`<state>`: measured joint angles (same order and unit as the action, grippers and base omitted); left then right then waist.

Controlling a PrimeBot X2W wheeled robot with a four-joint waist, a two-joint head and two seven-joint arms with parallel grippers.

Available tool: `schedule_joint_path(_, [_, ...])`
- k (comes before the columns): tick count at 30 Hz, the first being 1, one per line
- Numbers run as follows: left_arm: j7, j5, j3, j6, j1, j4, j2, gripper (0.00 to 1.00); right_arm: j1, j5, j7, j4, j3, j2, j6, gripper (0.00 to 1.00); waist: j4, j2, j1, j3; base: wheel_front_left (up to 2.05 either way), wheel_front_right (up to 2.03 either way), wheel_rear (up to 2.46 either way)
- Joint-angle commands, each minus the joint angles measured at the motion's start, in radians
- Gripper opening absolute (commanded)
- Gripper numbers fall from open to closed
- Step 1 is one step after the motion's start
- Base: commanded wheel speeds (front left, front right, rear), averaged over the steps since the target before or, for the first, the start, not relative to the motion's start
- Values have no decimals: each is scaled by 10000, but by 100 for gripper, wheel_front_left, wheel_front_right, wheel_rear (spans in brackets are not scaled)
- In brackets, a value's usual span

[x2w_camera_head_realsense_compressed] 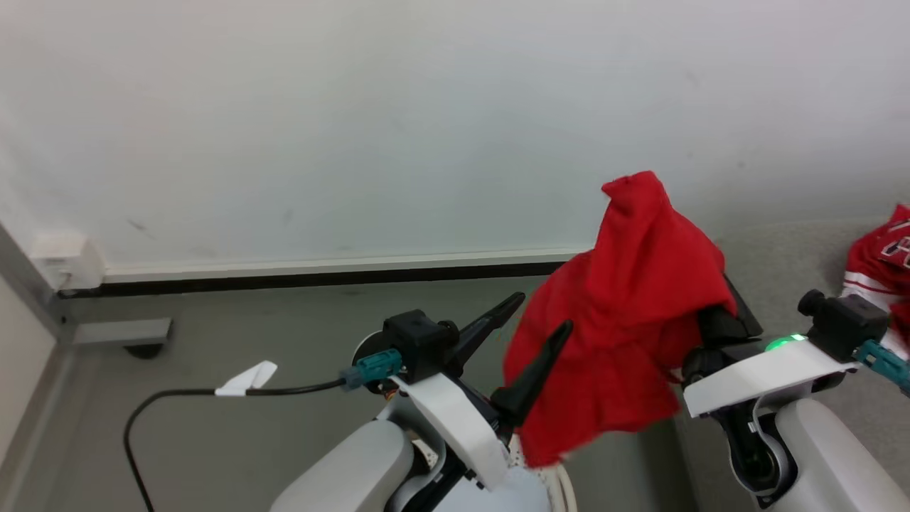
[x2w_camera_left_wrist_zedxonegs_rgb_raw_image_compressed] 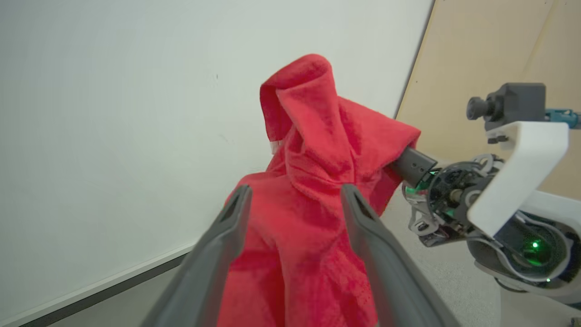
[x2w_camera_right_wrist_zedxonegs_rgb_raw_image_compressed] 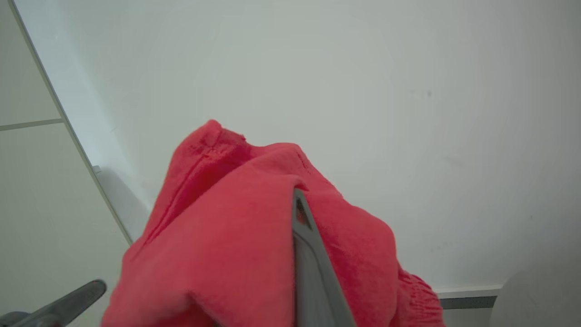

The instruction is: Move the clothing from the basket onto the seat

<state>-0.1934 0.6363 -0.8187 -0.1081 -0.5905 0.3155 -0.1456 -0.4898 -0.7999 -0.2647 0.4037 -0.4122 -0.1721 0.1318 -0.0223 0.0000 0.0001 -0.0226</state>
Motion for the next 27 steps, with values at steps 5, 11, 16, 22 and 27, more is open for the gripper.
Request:
schedule_joint_path(5, [-254,-154,-33,101,312,-6,-106,100,512,33,5,-497,577,-366,-22,0,-1416,0,-1,273,0,0,0])
schedule_joint_path(11, [-510,-286,50,179,410,80,-93,100,1055,-307,9,-1159,1273,-370,-21,0,-2543,0,-1,464,0,0,0])
schedule_joint_path(16, [-638,-545,157,284,504,215,-195,100,1417,-302,7,-1629,1563,-413,-21,0,-3411,0,-1,675,0,0,0])
schedule_joint_path(22, [-709,-822,213,236,575,389,-196,100,1729,-279,9,-1874,1879,-341,-21,0,-4158,0,-1,776,0,0,0])
schedule_joint_path(27, [-713,-918,247,159,554,522,-96,100,1840,-254,7,-1937,1996,-299,-21,0,-4449,0,-1,843,0,0,0])
